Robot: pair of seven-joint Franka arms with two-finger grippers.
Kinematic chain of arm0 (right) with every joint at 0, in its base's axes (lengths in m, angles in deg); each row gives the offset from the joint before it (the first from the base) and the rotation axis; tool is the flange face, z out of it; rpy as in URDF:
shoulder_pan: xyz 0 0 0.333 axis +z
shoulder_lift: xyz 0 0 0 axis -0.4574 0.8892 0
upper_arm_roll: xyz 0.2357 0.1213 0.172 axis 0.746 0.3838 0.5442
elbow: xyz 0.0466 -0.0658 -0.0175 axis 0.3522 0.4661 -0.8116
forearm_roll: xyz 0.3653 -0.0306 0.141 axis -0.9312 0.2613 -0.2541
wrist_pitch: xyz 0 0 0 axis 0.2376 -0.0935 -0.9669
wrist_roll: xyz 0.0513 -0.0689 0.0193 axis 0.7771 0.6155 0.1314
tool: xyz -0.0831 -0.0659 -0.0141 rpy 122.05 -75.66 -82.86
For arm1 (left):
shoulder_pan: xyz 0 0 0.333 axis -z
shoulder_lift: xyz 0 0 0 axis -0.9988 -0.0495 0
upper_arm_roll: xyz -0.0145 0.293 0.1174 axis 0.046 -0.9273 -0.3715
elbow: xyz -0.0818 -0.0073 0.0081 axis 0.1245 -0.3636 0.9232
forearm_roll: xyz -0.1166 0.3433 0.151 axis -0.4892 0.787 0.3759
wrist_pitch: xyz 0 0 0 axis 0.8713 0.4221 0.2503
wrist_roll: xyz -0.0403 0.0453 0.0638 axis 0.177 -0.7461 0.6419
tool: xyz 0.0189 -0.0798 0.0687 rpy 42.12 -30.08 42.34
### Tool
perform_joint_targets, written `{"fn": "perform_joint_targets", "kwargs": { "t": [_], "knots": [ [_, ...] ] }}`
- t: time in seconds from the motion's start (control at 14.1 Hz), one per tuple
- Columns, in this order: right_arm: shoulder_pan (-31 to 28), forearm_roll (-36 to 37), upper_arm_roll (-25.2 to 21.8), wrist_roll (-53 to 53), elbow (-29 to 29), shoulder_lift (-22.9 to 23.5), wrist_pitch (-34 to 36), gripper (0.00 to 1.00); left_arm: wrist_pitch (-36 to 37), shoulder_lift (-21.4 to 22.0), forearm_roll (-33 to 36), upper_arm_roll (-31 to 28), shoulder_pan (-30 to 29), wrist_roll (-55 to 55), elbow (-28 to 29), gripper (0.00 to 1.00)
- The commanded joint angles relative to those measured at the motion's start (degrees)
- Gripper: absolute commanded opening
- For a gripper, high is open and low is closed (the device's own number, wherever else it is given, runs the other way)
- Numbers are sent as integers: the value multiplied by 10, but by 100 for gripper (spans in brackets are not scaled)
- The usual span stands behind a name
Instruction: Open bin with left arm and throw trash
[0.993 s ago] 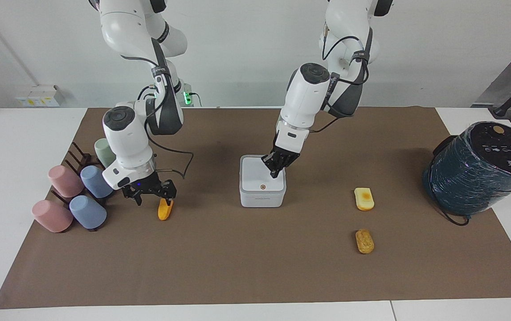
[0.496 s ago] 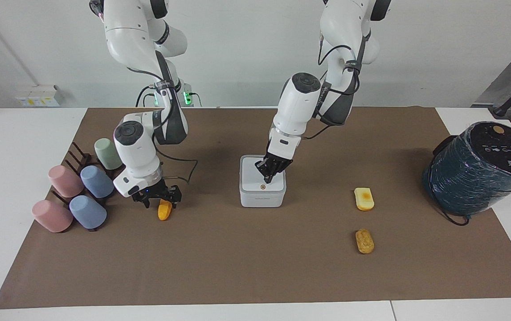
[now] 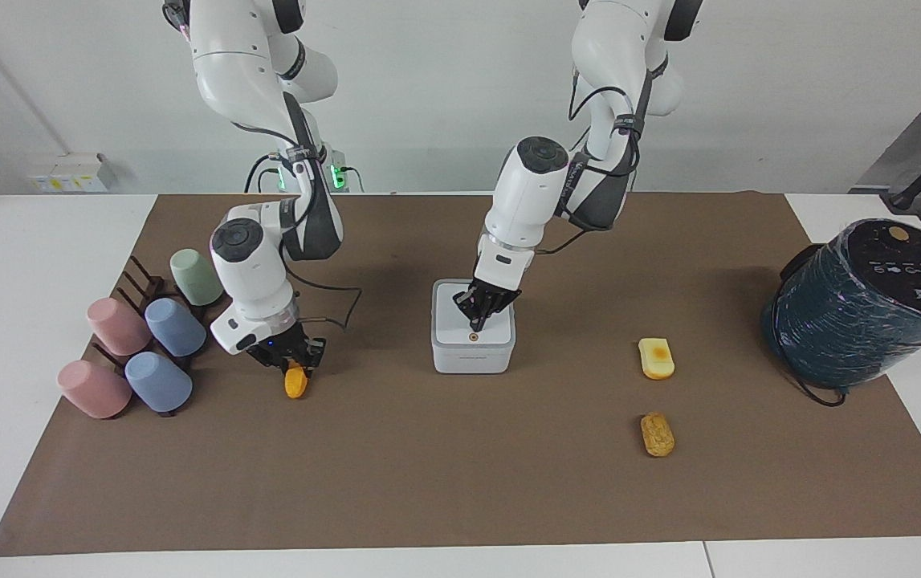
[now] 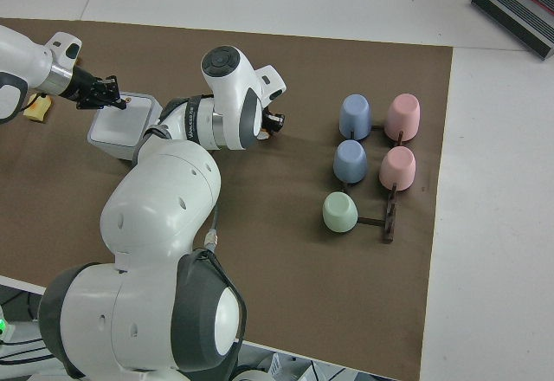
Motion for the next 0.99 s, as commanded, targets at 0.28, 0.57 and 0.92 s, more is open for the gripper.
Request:
{"fn": "perform_joint_targets", "kwargs": {
  "t": [0.28, 0.57, 0.92],
  "knots": [
    [6, -7, 3, -55, -35, -105, 109, 0, 267, 0, 2, -13, -64, 48, -166, 0],
    [37, -77, 43, -146, -102, -99, 158, 0, 420, 4, 35, -17, -112, 175, -217, 0],
    [137, -181, 44, -243, -114, -79, 67, 0, 428, 30, 69, -13, -180, 322, -216, 59]
  ]
}}
